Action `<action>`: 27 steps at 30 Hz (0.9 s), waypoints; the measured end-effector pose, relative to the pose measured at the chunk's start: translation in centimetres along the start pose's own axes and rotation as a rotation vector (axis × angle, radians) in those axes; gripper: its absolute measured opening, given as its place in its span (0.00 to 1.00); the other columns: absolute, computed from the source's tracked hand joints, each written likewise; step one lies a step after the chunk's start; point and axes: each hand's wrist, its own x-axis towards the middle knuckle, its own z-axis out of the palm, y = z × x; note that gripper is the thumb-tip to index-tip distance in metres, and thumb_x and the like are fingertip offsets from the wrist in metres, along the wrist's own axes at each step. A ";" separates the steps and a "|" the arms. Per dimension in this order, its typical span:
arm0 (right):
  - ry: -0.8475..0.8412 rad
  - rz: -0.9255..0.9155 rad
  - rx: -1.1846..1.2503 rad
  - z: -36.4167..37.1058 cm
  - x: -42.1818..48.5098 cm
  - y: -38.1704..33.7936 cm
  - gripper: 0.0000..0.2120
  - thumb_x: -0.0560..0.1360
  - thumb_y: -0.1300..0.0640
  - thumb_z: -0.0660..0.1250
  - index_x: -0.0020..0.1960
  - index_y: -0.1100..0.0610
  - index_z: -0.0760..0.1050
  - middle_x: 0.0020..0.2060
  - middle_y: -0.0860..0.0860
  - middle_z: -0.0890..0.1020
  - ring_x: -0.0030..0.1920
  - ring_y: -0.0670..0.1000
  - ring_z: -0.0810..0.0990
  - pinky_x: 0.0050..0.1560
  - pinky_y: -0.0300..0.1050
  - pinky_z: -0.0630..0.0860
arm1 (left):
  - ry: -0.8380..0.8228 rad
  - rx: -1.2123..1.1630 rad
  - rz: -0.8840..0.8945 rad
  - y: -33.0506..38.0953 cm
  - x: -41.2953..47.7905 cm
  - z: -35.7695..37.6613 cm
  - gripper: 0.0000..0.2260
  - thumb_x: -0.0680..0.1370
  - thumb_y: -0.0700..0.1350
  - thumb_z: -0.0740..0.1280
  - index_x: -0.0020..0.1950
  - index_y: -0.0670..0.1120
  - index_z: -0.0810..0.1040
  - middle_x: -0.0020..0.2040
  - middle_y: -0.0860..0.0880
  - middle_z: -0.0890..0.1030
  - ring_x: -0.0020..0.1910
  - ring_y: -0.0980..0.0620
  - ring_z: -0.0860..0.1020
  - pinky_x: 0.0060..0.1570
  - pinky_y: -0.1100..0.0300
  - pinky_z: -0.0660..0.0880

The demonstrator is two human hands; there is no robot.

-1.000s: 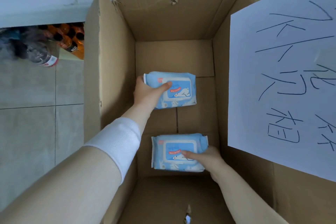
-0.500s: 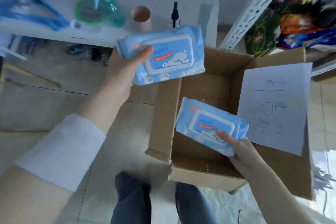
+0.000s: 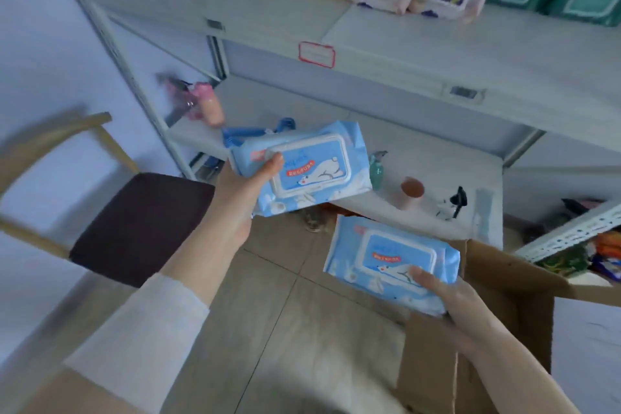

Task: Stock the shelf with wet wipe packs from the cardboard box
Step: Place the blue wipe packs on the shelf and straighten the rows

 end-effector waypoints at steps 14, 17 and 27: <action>-0.246 -0.268 -0.187 18.9 14.7 -18.9 0.24 0.64 0.56 0.73 0.58 0.59 0.75 0.51 0.58 0.84 0.50 0.58 0.84 0.41 0.45 0.81 | 0.071 0.004 0.189 15.6 19.3 -8.1 0.16 0.70 0.45 0.70 0.57 0.45 0.78 0.52 0.45 0.84 0.49 0.46 0.83 0.40 0.53 0.81; -0.270 -0.279 -0.230 23.6 18.8 -21.9 0.21 0.63 0.56 0.72 0.55 0.59 0.77 0.48 0.56 0.85 0.47 0.56 0.85 0.38 0.43 0.81 | 0.087 -0.007 0.218 17.9 23.5 -10.0 0.09 0.72 0.44 0.69 0.52 0.48 0.79 0.48 0.46 0.85 0.46 0.48 0.84 0.38 0.51 0.81; -0.250 -0.304 -0.305 35.2 30.7 -25.9 0.24 0.62 0.54 0.73 0.57 0.56 0.77 0.50 0.55 0.85 0.50 0.55 0.84 0.41 0.44 0.81 | 0.058 -0.050 0.219 23.1 40.7 -16.0 0.11 0.74 0.42 0.69 0.56 0.43 0.77 0.53 0.44 0.82 0.49 0.46 0.82 0.46 0.46 0.80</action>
